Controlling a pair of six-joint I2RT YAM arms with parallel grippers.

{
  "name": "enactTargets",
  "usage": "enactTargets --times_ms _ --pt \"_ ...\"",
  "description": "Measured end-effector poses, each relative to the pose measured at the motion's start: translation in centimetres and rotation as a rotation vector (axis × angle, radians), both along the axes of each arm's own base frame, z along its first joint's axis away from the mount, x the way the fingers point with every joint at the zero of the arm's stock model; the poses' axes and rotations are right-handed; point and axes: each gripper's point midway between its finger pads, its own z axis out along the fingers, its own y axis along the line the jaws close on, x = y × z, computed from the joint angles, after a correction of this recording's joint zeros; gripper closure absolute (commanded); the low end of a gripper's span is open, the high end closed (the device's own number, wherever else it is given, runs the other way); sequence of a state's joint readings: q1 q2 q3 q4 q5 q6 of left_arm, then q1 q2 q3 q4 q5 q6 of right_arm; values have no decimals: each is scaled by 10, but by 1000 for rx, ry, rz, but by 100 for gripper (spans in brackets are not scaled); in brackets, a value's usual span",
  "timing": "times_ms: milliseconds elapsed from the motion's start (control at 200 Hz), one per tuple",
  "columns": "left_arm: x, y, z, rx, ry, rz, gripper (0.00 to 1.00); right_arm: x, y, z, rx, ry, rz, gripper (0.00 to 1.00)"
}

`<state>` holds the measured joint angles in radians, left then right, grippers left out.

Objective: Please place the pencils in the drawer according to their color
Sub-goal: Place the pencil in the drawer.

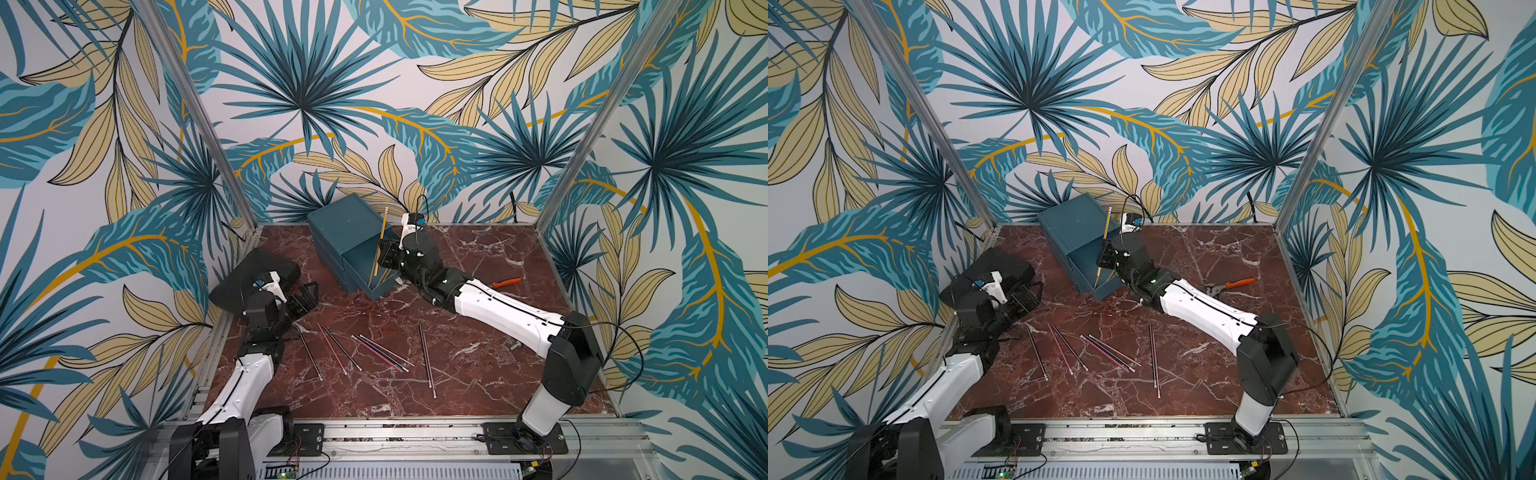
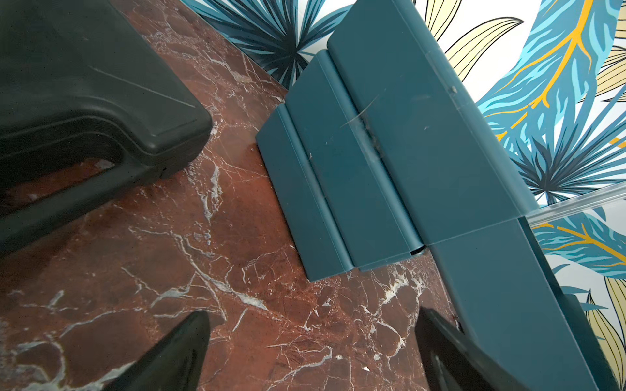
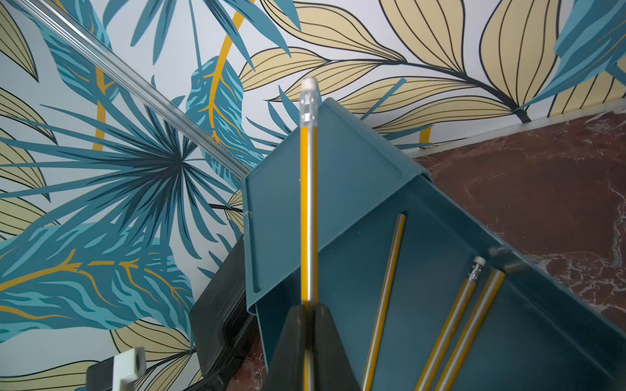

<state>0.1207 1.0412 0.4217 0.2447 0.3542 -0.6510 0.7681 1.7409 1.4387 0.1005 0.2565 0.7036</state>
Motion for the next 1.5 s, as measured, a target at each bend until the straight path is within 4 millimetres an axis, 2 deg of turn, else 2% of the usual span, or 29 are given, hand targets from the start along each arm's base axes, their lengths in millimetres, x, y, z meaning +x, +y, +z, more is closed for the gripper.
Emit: enactTargets --times_ms 130,626,796,896,1502 --pt "0 0 0 3 -1 -4 0 3 3 -12 -7 19 -2 100" --pt "1 0 -1 6 1 -5 0 -2 11 -17 11 38 6 98" --pt "1 0 -1 6 0 -5 0 -5 15 -17 17 44 12 87" --pt "1 0 -1 6 1 -5 0 -5 15 -18 20 47 10 84" --pt "1 0 -1 6 0 -4 0 -8 10 -32 -59 81 12 75"
